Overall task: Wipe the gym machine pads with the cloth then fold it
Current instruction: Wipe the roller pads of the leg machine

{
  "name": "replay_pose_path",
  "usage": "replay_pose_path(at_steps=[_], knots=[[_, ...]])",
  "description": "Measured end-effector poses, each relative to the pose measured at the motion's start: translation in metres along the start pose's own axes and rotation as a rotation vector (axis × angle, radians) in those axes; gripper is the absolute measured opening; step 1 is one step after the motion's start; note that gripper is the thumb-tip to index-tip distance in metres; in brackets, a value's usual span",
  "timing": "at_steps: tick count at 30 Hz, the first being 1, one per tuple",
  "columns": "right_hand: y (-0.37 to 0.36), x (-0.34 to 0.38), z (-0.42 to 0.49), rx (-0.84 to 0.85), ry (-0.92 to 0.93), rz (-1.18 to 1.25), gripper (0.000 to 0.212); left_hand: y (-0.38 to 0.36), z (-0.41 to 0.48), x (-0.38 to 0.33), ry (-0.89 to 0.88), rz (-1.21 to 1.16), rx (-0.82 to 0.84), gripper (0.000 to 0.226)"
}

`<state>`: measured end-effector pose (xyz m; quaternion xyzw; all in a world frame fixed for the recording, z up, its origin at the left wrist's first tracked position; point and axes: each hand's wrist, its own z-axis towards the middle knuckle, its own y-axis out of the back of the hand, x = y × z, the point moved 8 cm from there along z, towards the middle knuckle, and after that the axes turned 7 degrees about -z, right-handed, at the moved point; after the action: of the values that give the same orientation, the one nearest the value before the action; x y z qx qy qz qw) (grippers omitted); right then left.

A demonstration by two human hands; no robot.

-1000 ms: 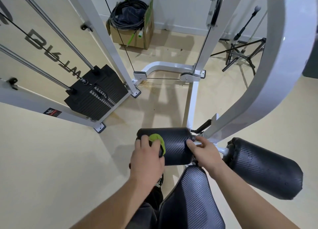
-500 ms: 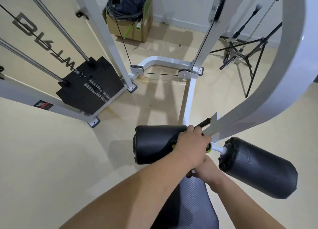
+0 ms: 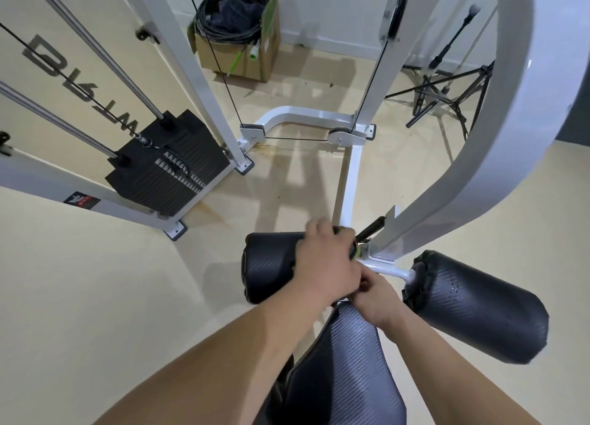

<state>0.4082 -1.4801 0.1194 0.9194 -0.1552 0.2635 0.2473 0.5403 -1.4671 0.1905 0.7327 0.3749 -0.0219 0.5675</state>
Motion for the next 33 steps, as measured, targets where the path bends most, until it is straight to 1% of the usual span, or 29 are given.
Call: replay_pose_path(at_steps=[2, 3, 4, 5, 7, 9, 10, 13, 15, 17, 19, 20, 21, 25, 28, 29, 31, 32, 33], knots=[[0.003, 0.002, -0.004, -0.016, -0.015, 0.009, 0.033, -0.013, -0.001, -0.022, -0.151, 0.121, 0.113, 0.038], [0.006, 0.005, -0.004, -0.012, -0.032, 0.036, 0.031, -0.011, 0.001, -0.019, -0.169, 0.141, 0.132, 0.037], [0.008, 0.008, -0.004, 0.003, -0.052, 0.071, 0.031, -0.005, 0.005, -0.010, -0.152, 0.133, 0.123, 0.036], [0.010, 0.011, -0.003, 0.021, -0.079, 0.118, 0.028, 0.004, 0.006, 0.004, -0.109, 0.114, 0.106, 0.037], [0.014, 0.016, -0.002, 0.027, -0.138, 0.159, 0.012, 0.023, 0.001, 0.046, 0.017, 0.049, 0.064, 0.037], [0.016, 0.017, 0.002, -0.024, -0.146, 0.124, 0.029, 0.042, -0.012, 0.095, 0.143, -0.029, -0.006, 0.038], [0.017, 0.018, 0.003, -0.063, -0.133, 0.107, 0.033, 0.051, -0.020, 0.116, 0.187, -0.054, -0.053, 0.038], [0.009, 0.018, 0.007, -0.108, -0.109, 0.064, 0.031, 0.063, -0.036, 0.148, 0.311, -0.137, -0.175, 0.038], [0.007, 0.021, 0.008, -0.109, -0.095, 0.046, 0.030, 0.059, -0.035, 0.129, 0.312, -0.191, -0.181, 0.040], [0.006, 0.021, 0.000, -0.045, -0.109, 0.123, 0.033, 0.042, -0.031, 0.082, 0.196, -0.256, -0.108, 0.041], [0.007, 0.016, -0.018, 0.064, -0.145, 0.210, 0.026, 0.021, -0.030, 0.032, 0.078, -0.328, -0.031, 0.041], [0.017, 0.006, -0.028, 0.056, -0.158, 0.232, 0.024, 0.012, -0.031, 0.011, 0.043, -0.355, -0.013, 0.041], [0.025, 0.002, -0.031, 0.031, -0.161, 0.232, 0.024, 0.007, -0.031, 0.006, 0.044, -0.379, -0.014, 0.040], [0.083, -0.037, -0.072, -0.197, -0.104, 0.178, 0.024, -0.029, -0.052, -0.024, 0.086, -0.440, 0.014, 0.043], [0.142, -0.085, -0.101, -0.416, -0.071, 0.169, 0.016, -0.063, -0.069, -0.071, 0.034, -0.454, 0.087, 0.045], [0.162, -0.099, -0.109, -0.478, -0.073, 0.130, 0.016, -0.068, -0.069, -0.087, 0.001, -0.460, 0.086, 0.045], [0.200, -0.122, -0.120, -0.604, -0.103, -0.076, 0.032, -0.068, -0.059, -0.117, -0.078, -0.471, 0.022, 0.044], [0.214, -0.131, -0.124, -0.638, -0.116, -0.149, 0.039, -0.064, -0.052, -0.130, -0.123, -0.471, -0.037, 0.043], [0.225, -0.146, -0.122, -0.634, -0.144, -0.142, 0.046, -0.063, -0.043, -0.144, -0.173, -0.462, -0.095, 0.044]])
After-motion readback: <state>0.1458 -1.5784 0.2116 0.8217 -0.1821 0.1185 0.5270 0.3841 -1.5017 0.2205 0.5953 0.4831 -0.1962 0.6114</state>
